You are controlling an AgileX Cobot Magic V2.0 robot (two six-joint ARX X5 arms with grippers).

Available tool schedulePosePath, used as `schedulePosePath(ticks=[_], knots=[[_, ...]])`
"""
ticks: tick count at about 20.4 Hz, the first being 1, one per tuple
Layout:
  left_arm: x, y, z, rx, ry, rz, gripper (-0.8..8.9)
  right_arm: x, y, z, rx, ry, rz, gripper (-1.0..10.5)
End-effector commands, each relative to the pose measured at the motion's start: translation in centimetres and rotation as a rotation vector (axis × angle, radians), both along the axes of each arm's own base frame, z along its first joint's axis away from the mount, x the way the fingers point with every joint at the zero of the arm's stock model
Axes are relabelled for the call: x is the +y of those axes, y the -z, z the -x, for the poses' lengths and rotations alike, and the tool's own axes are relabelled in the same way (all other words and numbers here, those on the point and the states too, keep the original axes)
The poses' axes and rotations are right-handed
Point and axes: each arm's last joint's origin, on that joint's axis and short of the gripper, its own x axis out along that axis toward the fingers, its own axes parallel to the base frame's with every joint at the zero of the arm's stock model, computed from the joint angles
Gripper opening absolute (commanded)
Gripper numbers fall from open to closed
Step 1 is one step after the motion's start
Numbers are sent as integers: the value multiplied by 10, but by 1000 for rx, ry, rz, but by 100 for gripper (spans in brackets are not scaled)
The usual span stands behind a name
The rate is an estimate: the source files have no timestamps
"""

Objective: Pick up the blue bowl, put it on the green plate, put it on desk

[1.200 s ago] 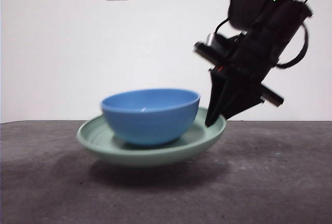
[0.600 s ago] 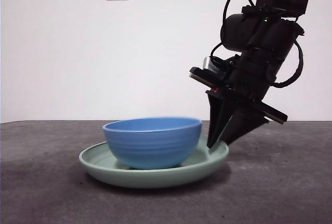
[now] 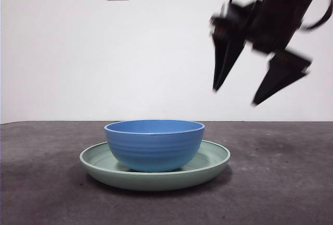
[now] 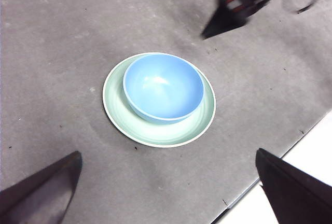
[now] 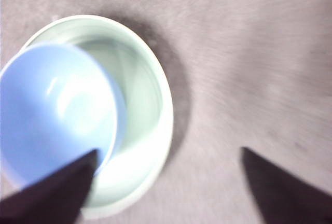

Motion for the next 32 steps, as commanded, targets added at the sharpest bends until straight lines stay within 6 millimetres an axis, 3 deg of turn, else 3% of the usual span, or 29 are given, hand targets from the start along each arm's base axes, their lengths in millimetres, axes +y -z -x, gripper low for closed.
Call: schedulePosePath(ticks=[1, 7, 11, 15, 18, 19, 20, 22, 23, 24, 32], knots=[[0, -4, 0, -13, 1, 12, 599, -9, -34, 23, -96, -37, 1, 599], [0, -4, 0, -13, 0, 12, 599, -52, -92, 116, -217, -78, -16, 623], [0, -4, 0, -13, 0, 12, 599, -75, -105, 167, -263, -103, -14, 623], [0, -4, 0, -12, -1, 15, 599, -90, -108, 200, -293, -102, -25, 623], [0, -4, 0, -11, -1, 14, 592, -96, -109, 212, -326, -103, -37, 623], [0, -4, 0, -11, -1, 13, 538, -97, -109, 214, -331, -103, -40, 606], [0, -4, 0, -8, -1, 11, 399, -97, -109, 215, -331, -104, -45, 504], [0, -3, 1, -8, 6, -6, -26, -97, -108, 216, -322, -105, -46, 129], [0, -3, 1, -10, 6, -5, 45, -97, -108, 216, -320, -104, -47, -22], [0, -3, 1, -12, 6, -2, 50, -97, -108, 216, -321, -107, -48, 32], [0, -4, 1, -8, 1, 8, 50, -97, -109, 216, -314, -124, -76, 35]])
